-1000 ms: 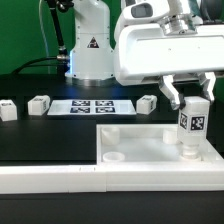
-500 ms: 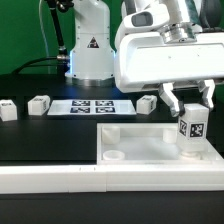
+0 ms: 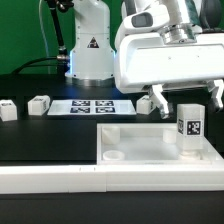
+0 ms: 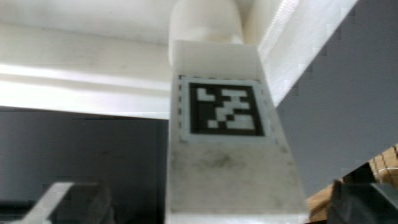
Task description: Assemble square table
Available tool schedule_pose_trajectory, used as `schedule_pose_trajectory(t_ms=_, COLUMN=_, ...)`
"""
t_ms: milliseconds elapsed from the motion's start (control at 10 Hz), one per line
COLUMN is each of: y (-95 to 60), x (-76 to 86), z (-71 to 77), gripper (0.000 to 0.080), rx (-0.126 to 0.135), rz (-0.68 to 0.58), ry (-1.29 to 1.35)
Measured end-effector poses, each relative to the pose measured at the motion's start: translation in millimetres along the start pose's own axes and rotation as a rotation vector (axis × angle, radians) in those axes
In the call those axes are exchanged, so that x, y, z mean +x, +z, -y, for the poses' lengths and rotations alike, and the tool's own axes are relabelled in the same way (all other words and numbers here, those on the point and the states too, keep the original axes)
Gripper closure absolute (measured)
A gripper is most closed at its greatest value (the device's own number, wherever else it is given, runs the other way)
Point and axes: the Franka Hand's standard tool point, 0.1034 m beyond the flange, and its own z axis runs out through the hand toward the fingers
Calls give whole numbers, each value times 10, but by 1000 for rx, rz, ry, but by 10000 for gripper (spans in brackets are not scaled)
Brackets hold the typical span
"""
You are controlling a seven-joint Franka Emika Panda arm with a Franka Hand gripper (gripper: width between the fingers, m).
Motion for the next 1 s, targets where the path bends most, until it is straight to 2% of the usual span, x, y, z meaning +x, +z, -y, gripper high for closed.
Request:
schedule_pose_trajectory(t_ms=100, y=0, x=0, z=0, gripper=153, rx=0, rz=0, ry=0)
schedule_pose_trajectory(t_ms=500, y=7, x=-17, z=-3, gripper=151, rx=2, rz=19, ry=4)
schedule_pose_trajectory(t_ms=600, y=-1, x=4, z=-11, gripper=151, rx=9, rz=68, ry=23)
schedule_pose_trajectory(t_ms=800, y=14, x=116, z=40, gripper=151, rx=42, rz=193, ry=70)
schedule_pose_trajectory(t_ms=900, y=36, x=150, z=34, gripper=151, rx=46, rz=213, ry=76)
schedule_pose_trajectory(t_ms=1000, y=62, x=132, z=44, gripper=151, rx=58, rz=271, ry=82)
